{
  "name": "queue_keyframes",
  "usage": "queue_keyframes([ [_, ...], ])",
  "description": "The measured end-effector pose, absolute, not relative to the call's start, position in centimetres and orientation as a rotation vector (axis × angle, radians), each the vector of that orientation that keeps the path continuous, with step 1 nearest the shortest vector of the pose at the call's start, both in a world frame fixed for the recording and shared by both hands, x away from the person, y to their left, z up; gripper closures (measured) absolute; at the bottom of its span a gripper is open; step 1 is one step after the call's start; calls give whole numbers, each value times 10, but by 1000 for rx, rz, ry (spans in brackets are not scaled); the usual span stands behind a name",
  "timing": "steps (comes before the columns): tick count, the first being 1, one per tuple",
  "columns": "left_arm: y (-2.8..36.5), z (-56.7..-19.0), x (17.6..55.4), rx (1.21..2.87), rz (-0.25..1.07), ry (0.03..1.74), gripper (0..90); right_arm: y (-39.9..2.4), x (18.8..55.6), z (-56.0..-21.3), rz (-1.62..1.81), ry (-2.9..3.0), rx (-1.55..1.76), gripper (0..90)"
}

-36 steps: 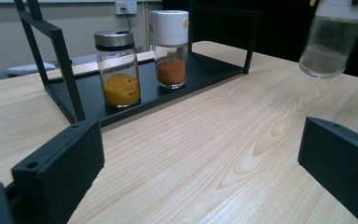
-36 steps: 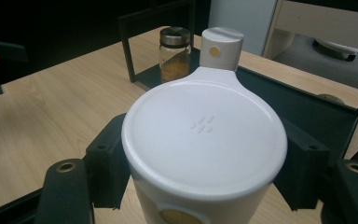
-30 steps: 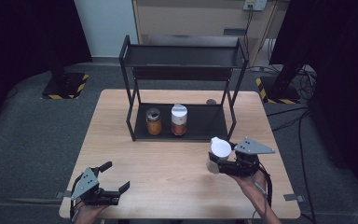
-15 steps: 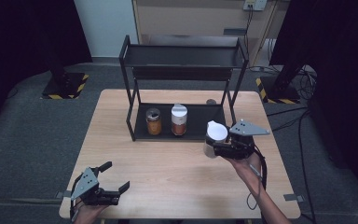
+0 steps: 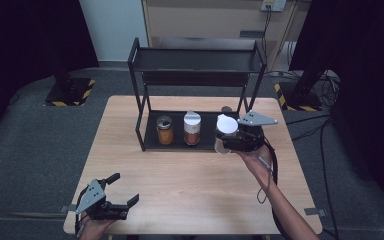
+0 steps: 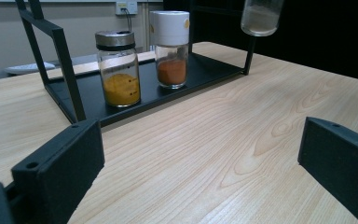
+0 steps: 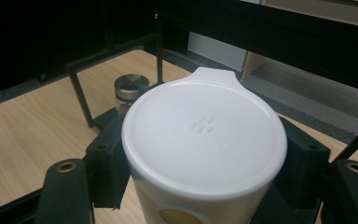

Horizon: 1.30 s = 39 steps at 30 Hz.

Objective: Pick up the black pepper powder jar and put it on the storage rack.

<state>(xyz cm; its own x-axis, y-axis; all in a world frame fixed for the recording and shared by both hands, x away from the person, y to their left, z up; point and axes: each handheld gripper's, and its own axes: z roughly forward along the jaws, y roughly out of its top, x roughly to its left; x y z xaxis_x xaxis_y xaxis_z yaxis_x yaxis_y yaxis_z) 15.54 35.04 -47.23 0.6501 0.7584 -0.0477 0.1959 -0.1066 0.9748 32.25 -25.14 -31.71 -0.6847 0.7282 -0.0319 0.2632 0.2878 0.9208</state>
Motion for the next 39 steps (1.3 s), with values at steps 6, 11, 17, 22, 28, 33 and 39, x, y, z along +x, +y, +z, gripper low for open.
queue_keyframes([
  [6, 350, -472, 155, 1645, 572, 795, 0, -248, 340, -318, 1373, 2100, 907, 310],
  [11, 350, -472, 155, 1645, 572, 794, 0, -243, 353, -321, 1361, 2094, 916, 309],
  [17, 351, -472, 155, 1644, 571, 796, 0, -236, 367, -328, 1348, 2096, 927, 310],
  [22, 350, -472, 155, 1643, 571, 796, 0, -233, 377, -335, 1354, 2087, 961, 310],
  [28, 351, -473, 155, 1639, 570, 799, 0, -229, 389, -347, 1342, 2070, 995, 310],
  [33, 351, -473, 155, 1640, 570, 799, 0, -229, 397, -358, 1329, 2058, 1031, 309],
  [39, 351, -473, 155, 1639, 569, 800, 0, -226, 402, -371, 1299, 2047, 1053, 310],
])
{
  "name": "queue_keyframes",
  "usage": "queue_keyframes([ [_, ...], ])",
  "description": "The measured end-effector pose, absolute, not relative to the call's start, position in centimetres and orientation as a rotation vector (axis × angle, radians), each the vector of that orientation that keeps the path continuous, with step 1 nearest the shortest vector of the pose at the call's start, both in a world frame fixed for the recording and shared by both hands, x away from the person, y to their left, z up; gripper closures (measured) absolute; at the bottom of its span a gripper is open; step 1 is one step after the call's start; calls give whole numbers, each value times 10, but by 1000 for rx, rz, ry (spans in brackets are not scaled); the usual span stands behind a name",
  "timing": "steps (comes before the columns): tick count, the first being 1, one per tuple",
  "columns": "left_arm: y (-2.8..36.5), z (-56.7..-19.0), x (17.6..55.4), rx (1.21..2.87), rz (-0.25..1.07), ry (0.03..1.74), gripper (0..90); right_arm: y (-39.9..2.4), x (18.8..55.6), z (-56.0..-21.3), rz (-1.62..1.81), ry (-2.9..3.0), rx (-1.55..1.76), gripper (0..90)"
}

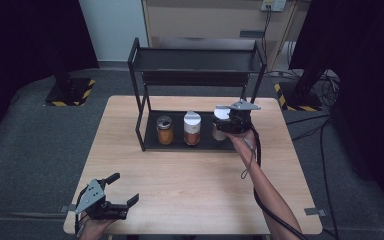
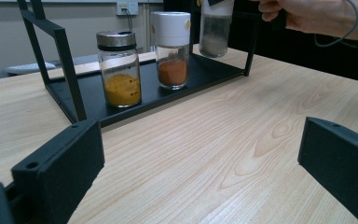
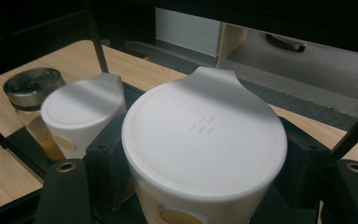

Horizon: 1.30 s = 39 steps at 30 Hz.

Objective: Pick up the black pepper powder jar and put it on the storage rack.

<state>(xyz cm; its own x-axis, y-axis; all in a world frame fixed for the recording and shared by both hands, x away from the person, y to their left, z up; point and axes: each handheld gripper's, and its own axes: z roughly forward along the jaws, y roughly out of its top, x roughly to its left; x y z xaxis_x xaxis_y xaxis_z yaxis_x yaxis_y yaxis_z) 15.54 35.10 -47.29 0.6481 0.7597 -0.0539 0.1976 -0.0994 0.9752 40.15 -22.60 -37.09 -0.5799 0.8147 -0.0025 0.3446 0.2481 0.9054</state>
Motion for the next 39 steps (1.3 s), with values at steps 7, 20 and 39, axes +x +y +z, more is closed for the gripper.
queue_keyframes([
  [7, 351, -473, 155, 1640, 570, 800, 0, -225, 405, -384, 1281, 2042, 1078, 310],
  [20, 351, -473, 155, 1637, 570, 801, 0, -222, 406, -400, 1274, 2043, 1079, 309],
  [39, 352, -473, 155, 1636, 570, 799, 0, -221, 405, -409, 1288, 2049, 1092, 309],
])
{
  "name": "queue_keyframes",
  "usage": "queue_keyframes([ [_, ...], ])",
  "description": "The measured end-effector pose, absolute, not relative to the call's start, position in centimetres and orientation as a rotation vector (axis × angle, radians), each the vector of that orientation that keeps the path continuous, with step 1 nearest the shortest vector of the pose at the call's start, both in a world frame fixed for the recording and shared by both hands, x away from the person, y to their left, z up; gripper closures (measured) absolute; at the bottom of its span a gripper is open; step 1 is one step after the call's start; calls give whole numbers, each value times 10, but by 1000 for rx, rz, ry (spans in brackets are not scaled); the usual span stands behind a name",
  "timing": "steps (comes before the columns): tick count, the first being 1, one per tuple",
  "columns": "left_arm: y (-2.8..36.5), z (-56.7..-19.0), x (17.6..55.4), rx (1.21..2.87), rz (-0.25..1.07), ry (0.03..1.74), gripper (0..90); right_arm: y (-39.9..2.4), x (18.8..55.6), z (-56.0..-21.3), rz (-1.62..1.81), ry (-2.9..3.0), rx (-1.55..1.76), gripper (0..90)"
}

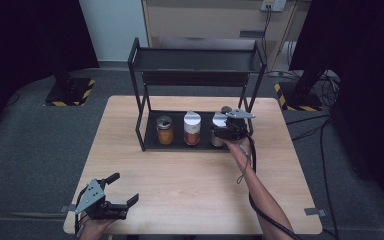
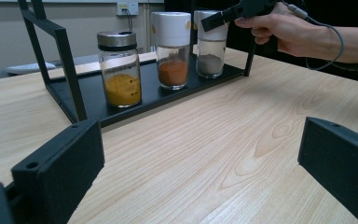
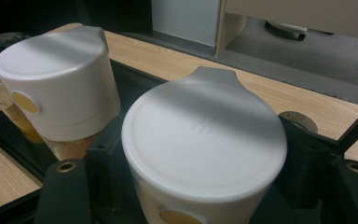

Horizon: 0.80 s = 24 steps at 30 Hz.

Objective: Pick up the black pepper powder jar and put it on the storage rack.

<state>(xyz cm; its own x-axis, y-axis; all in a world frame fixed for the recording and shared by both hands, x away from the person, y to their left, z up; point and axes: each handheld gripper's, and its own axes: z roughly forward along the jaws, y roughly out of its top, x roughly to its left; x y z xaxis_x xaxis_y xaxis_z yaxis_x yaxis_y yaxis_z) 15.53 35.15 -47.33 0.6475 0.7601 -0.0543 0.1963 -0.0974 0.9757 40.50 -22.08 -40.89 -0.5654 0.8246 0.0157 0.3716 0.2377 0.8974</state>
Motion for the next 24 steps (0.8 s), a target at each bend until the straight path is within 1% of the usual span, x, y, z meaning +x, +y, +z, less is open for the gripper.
queue_keyframes([
  [18, 351, -473, 155, 1638, 571, 797, 0, -224, 402, -416, 1319, 2027, 1091, 300],
  [22, 351, -473, 155, 1637, 571, 797, 0, -225, 404, -415, 1316, 2046, 1085, 272],
  [24, 351, -473, 155, 1637, 571, 798, 0, -226, 403, -415, 1311, 2040, 1081, 223],
])
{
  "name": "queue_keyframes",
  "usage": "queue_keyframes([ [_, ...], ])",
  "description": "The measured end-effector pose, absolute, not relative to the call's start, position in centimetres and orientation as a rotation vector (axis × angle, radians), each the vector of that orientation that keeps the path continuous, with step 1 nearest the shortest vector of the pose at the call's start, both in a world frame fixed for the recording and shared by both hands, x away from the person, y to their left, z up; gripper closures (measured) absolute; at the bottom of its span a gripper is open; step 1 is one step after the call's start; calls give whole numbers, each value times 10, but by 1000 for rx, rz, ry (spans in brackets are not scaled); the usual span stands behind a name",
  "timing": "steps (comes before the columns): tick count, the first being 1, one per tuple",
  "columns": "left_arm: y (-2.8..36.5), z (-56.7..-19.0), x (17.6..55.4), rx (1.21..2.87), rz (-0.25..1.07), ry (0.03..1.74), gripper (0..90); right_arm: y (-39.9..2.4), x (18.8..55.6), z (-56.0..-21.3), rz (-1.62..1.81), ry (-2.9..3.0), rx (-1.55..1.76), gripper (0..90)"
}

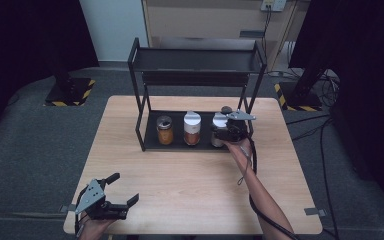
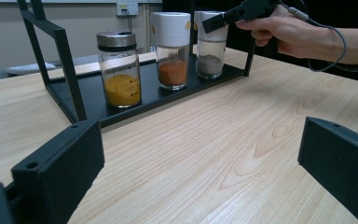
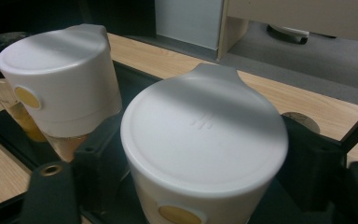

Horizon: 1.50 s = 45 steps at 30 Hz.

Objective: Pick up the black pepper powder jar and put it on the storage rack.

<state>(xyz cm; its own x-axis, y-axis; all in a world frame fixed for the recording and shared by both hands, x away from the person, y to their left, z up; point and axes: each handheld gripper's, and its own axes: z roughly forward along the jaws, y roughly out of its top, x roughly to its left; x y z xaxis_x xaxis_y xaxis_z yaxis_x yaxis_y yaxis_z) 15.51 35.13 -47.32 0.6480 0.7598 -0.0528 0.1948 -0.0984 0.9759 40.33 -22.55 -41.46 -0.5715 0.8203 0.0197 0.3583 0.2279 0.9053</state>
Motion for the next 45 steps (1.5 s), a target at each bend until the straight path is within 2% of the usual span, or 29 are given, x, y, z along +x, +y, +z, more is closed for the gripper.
queue_keyframes([
  [3, 351, -473, 155, 1637, 571, 797, 0, -228, 404, -413, 1317, 2033, 1092, 150],
  [6, 351, -473, 155, 1638, 571, 797, 0, -231, 404, -409, 1329, 2021, 1099, 118],
  [23, 351, -473, 156, 1632, 568, 799, 0, -243, 390, -375, 1365, 2014, 1000, 106],
  [45, 352, -475, 157, 1617, 556, 810, 0, -271, 336, -336, 1447, 2031, 815, 67],
])
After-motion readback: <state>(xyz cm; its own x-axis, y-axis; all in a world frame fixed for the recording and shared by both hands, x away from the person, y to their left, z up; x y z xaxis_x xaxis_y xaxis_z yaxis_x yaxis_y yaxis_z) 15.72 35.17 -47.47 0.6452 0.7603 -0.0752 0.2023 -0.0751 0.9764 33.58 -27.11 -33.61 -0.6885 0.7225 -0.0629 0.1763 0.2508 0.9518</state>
